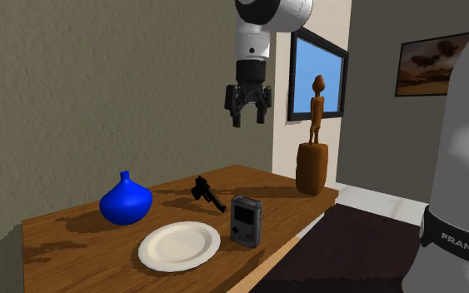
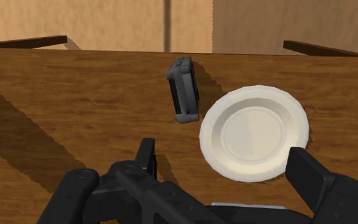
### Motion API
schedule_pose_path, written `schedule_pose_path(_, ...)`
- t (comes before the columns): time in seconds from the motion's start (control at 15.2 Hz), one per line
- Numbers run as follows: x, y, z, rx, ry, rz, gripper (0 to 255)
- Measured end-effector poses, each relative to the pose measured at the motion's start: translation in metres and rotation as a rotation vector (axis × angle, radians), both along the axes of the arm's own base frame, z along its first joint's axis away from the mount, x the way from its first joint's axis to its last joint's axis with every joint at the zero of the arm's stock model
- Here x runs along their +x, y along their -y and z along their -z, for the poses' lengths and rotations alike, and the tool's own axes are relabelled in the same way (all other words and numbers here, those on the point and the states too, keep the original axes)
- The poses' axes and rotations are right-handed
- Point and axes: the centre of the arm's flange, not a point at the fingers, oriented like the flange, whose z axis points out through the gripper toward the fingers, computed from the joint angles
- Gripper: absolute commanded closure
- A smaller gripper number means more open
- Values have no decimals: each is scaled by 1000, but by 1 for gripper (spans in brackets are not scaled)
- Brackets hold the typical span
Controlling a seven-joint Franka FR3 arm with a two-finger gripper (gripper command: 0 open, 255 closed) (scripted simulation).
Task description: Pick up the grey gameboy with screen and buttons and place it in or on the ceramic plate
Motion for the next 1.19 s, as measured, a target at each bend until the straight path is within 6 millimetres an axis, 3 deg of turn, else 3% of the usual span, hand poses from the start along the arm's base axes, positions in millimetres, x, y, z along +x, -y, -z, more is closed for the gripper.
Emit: schedule_pose_path(1.19,81,27,218,18,-68,-18,0)
